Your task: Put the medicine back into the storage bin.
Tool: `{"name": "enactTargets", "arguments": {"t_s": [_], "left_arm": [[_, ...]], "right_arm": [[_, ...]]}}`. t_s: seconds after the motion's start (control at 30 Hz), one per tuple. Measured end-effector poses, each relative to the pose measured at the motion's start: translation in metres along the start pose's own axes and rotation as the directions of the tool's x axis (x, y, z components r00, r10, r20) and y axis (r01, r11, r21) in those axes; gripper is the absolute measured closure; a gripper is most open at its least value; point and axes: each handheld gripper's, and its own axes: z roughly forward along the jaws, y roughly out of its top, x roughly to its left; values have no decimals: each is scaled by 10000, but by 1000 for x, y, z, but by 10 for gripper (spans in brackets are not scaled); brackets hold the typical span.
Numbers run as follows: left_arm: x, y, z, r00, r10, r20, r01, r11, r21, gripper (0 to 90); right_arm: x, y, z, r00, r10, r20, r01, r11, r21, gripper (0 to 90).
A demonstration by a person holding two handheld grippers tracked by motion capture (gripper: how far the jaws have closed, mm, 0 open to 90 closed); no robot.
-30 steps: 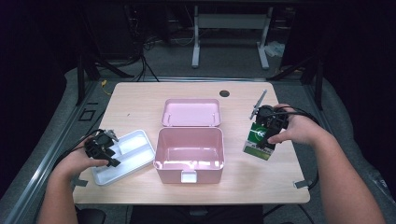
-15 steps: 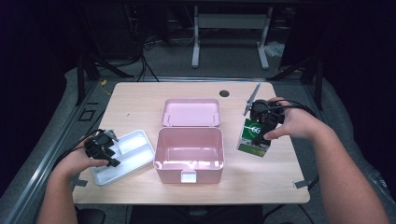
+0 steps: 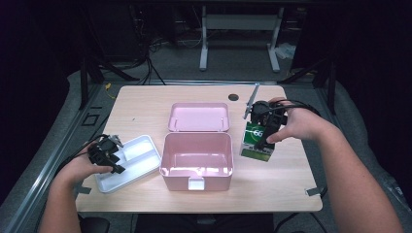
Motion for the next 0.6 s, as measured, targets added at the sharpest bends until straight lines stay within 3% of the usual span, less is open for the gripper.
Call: {"name": "enactTargets", "arguments": {"t_s": [0.23, 0.6], "left_arm": [[0, 0, 0, 10000, 17, -8, -17, 10000, 9, 462], [0, 1, 1, 10000, 54, -4, -54, 10000, -16, 462]], "right_arm": [[5, 15, 2, 9992, -393, -103, 392, 9992, -83, 175], [17, 55, 0, 9938, -1108, -68, 1107, 9937, -149, 176]]}}
